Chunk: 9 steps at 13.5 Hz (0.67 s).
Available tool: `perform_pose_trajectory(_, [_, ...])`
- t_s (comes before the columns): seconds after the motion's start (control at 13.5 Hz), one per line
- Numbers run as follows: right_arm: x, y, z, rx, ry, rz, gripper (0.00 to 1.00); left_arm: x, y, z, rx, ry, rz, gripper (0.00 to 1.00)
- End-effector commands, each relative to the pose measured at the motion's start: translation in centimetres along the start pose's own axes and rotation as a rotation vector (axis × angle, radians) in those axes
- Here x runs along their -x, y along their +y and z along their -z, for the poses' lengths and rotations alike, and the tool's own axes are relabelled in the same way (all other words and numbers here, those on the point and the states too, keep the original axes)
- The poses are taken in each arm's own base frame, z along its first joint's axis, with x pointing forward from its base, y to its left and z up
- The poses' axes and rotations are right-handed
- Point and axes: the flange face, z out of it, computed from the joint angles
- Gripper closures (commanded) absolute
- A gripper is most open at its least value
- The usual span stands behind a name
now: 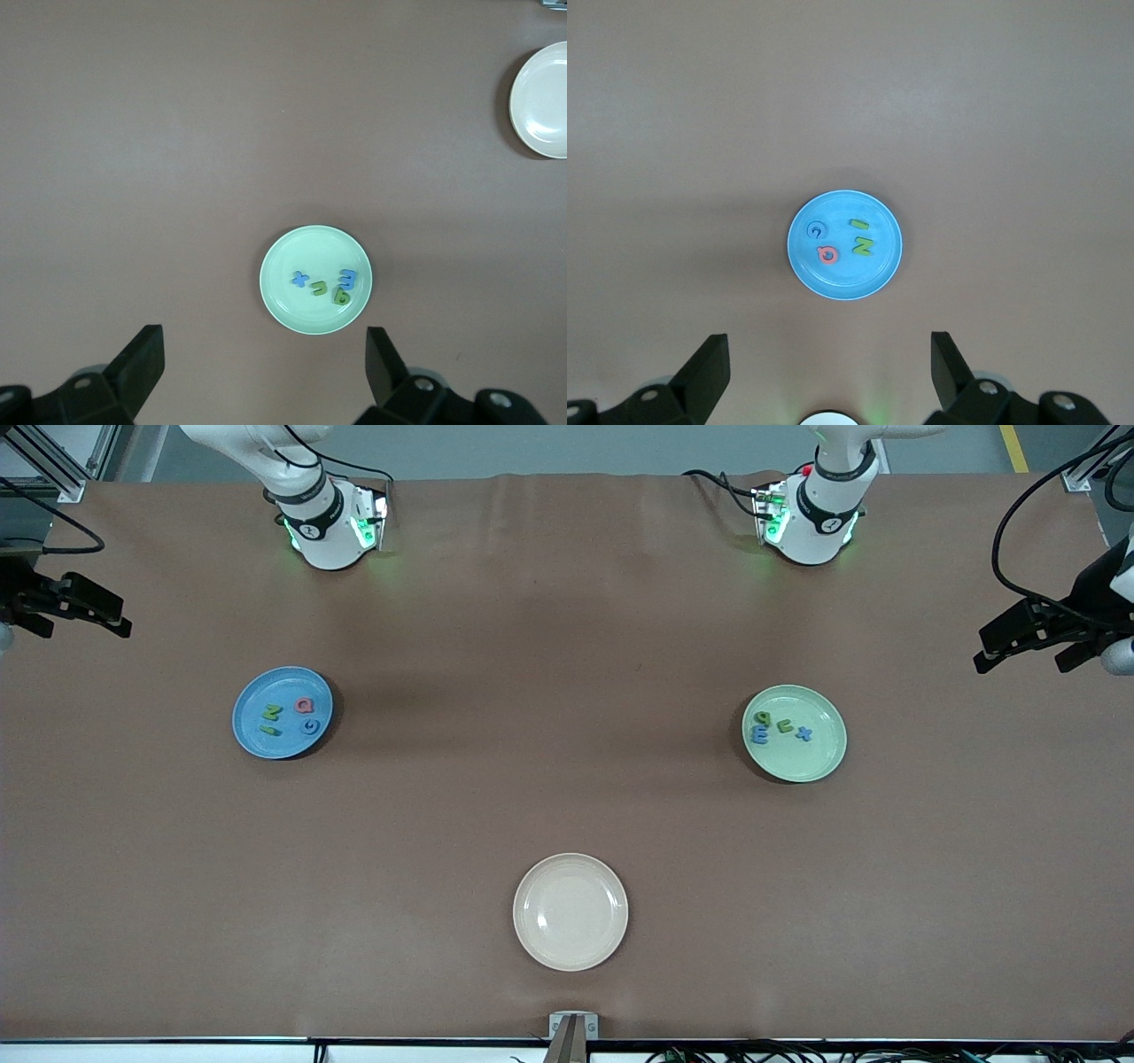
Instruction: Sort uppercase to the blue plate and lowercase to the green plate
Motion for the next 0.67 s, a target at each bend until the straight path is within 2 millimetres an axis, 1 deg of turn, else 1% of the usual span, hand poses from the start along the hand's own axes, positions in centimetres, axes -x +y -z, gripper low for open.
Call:
perform_pose_trajectory(0.0, [0.8, 0.1, -0.2, -0.008, 0.010, -0.002, 0.00, 0.5, 0.0, 0.8, 0.000, 0.003, -0.013, 0.00])
perform_pose_trajectory(0.3, [0.6, 0.2, -0.2, -0.008, 0.021, -0.005, 0.00, 0.5, 0.1, 0.8, 0.001, 0.003, -0.016, 0.00])
perform_pose_trajectory(0.44, [0.6, 1.3, -0.4, -0.015, 0.021, -0.027, 0.00, 0.5, 0.1, 0.8, 0.001, 0.003, -0.016, 0.00])
perform_pose_trajectory(0.59, [0.6, 1.3, -0.3, -0.015, 0.026, -0.026, 0.00, 0.5, 0.1, 0.8, 0.001, 0.003, -0.011, 0.00])
